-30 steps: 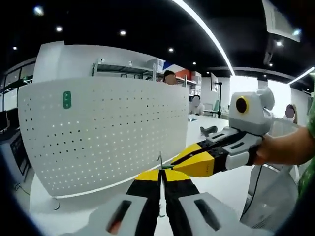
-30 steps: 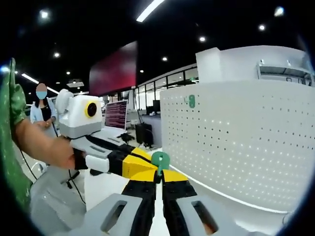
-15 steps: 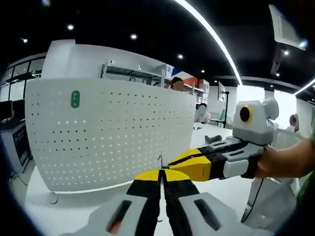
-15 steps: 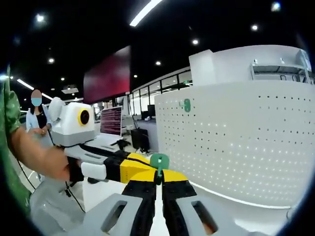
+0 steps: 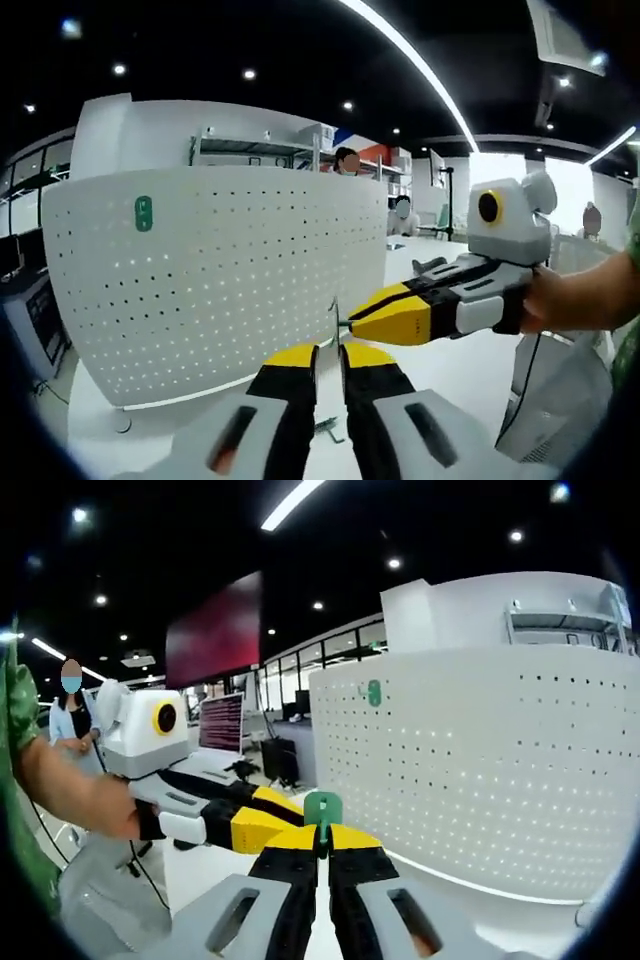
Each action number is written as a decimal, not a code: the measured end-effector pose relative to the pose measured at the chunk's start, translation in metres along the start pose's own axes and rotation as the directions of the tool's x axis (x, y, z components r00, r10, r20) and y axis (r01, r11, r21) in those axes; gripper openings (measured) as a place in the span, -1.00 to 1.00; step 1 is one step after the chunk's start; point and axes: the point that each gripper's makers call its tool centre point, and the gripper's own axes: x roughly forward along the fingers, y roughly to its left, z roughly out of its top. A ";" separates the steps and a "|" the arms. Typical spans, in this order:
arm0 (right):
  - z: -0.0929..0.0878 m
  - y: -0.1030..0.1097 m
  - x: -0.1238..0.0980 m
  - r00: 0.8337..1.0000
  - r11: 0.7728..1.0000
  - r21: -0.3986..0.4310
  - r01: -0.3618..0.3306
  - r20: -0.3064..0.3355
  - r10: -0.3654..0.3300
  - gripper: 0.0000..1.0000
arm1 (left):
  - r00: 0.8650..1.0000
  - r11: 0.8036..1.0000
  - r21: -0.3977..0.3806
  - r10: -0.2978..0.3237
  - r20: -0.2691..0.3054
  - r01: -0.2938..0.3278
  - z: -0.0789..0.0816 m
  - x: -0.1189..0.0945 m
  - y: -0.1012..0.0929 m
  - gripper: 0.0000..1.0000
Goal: Insert the hook assembly into the mounting plate slot until the hook locks in place.
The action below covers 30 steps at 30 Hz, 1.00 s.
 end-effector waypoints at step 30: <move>0.003 -0.012 0.001 0.997 0.997 -0.013 0.074 -0.012 -0.074 -0.99 | 0.990 0.990 -0.030 -0.138 0.018 0.139 0.003 0.006 -0.025 0.76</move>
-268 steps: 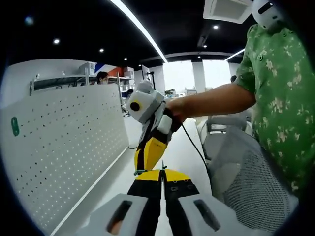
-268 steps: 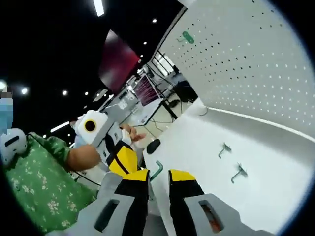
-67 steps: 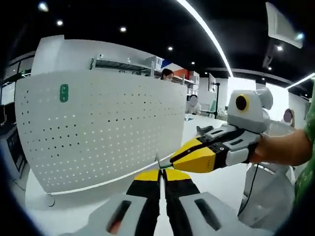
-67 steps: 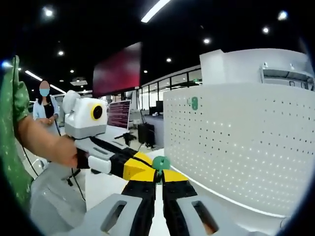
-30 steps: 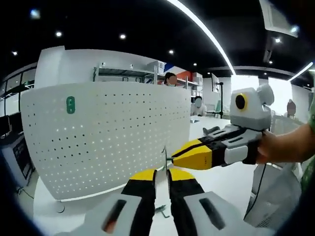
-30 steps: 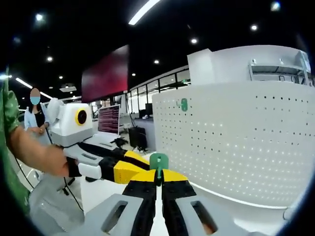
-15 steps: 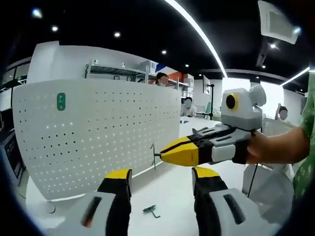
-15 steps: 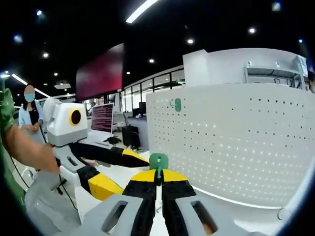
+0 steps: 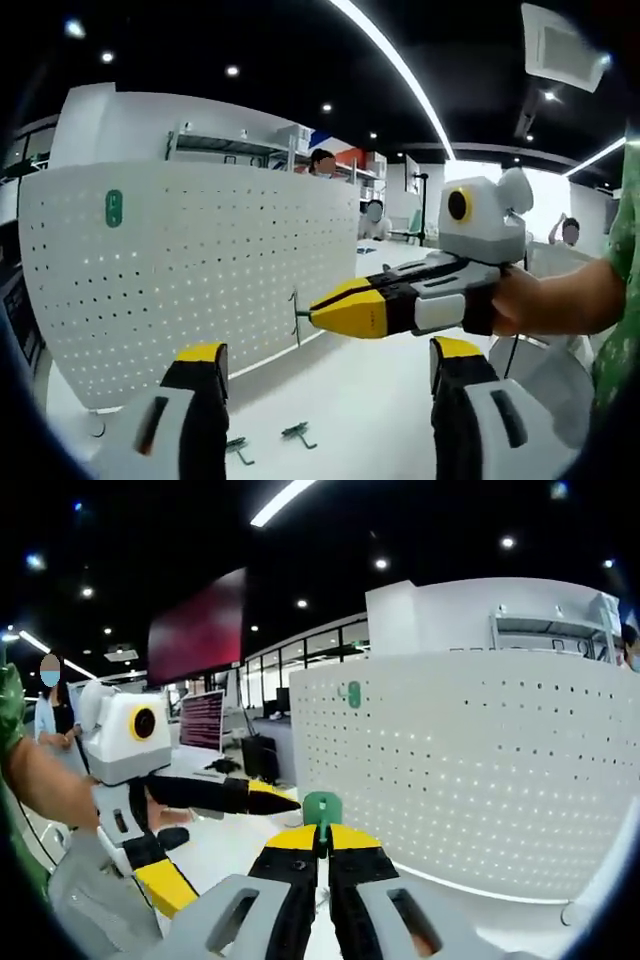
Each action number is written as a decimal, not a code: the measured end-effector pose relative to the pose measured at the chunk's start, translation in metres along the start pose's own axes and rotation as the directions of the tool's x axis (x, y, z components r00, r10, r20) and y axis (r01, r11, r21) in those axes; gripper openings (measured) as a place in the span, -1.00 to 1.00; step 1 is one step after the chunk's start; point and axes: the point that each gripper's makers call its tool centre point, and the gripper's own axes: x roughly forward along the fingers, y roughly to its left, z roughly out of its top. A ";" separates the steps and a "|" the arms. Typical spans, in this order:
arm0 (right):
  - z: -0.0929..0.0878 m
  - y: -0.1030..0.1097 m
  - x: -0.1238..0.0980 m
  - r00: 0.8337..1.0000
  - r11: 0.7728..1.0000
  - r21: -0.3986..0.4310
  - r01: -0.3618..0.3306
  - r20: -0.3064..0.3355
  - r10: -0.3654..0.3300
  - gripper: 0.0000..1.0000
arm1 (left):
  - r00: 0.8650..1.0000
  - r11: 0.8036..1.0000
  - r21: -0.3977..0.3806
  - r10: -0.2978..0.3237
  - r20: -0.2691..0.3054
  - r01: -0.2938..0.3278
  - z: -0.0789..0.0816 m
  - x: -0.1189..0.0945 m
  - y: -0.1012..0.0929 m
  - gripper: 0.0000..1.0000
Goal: Insert the hook assembly into the mounting plate slot until the hook locks in place.
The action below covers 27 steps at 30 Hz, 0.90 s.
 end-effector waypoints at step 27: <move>0.035 -0.002 0.015 0.999 0.999 -0.025 0.021 0.036 -0.020 -0.99 | 0.981 0.983 0.028 0.179 0.079 -0.182 0.041 -0.053 0.066 1.00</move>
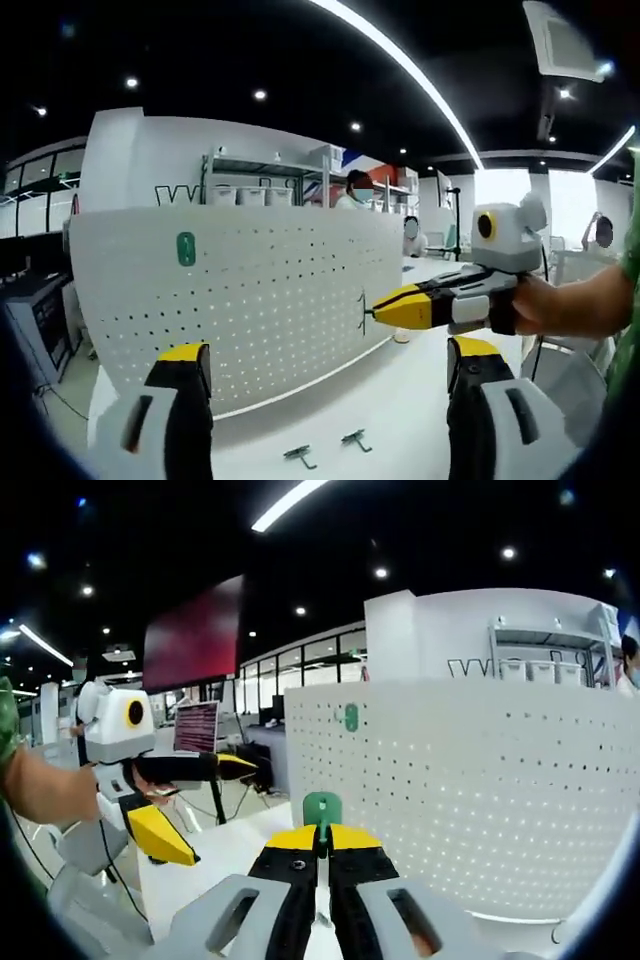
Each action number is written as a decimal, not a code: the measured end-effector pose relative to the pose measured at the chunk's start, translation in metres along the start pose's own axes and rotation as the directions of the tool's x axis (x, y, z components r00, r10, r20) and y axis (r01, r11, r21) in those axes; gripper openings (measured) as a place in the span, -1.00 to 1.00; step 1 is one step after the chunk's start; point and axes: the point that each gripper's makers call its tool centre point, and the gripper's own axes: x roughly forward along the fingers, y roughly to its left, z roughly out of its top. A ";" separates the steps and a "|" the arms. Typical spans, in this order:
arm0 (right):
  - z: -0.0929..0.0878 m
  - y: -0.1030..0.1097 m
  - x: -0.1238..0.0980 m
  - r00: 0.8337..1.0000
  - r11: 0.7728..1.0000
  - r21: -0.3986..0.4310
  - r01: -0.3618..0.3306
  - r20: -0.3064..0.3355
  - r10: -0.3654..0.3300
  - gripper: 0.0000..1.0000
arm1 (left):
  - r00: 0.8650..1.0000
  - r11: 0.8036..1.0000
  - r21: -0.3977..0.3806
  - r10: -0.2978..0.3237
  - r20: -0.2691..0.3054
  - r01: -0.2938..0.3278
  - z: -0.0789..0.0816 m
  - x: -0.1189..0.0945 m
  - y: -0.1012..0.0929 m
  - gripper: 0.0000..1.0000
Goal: Insert the hook assembly into the mounting plate slot until the hook locks in place.
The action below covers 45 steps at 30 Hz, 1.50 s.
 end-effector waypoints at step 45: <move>0.089 -0.041 0.100 0.915 0.914 -0.071 0.400 0.077 -0.395 -0.98 | 0.993 0.992 -0.071 -0.109 -0.054 0.105 -0.012 -0.029 0.027 0.91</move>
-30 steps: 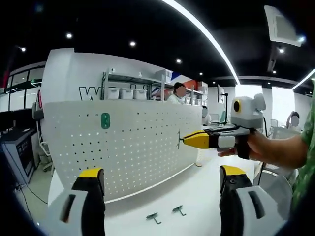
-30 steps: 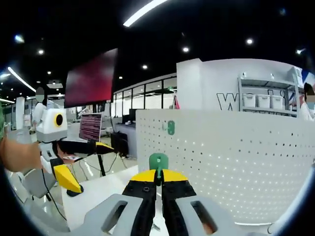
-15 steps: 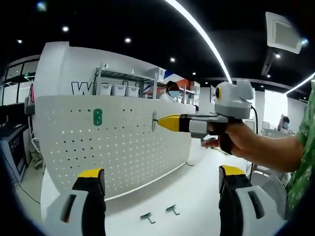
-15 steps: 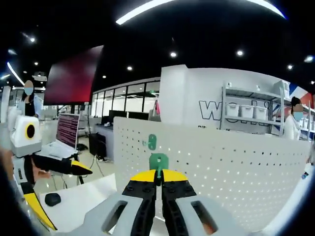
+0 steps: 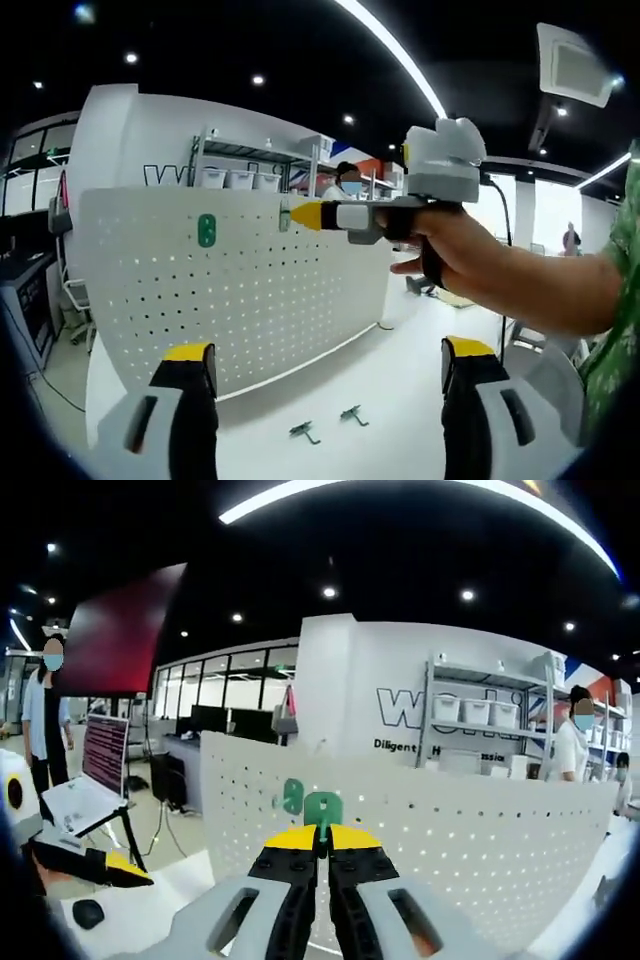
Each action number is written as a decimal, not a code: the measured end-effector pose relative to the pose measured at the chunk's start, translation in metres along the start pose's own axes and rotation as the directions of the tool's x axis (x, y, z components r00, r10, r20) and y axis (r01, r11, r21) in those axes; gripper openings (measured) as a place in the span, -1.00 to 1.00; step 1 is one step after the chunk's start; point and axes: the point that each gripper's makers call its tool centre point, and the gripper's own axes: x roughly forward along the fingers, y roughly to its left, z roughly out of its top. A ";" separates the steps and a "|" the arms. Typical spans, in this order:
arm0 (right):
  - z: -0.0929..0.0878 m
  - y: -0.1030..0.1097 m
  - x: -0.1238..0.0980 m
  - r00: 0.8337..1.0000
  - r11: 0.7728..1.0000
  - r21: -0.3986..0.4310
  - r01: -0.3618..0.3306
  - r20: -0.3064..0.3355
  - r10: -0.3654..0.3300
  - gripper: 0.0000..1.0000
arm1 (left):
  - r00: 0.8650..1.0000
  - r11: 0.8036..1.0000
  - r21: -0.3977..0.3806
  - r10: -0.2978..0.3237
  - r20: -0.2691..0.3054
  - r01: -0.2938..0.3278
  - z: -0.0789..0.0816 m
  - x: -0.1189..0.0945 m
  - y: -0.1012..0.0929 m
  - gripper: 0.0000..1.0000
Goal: Insert the hook assembly into the mounting plate slot until the hook locks in place.
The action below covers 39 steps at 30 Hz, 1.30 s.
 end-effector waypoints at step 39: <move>-0.013 -0.010 0.064 0.991 0.991 0.028 0.130 -0.043 -0.128 -0.98 | 0.995 0.996 -0.026 -0.091 -0.046 0.090 -0.030 0.000 0.005 0.86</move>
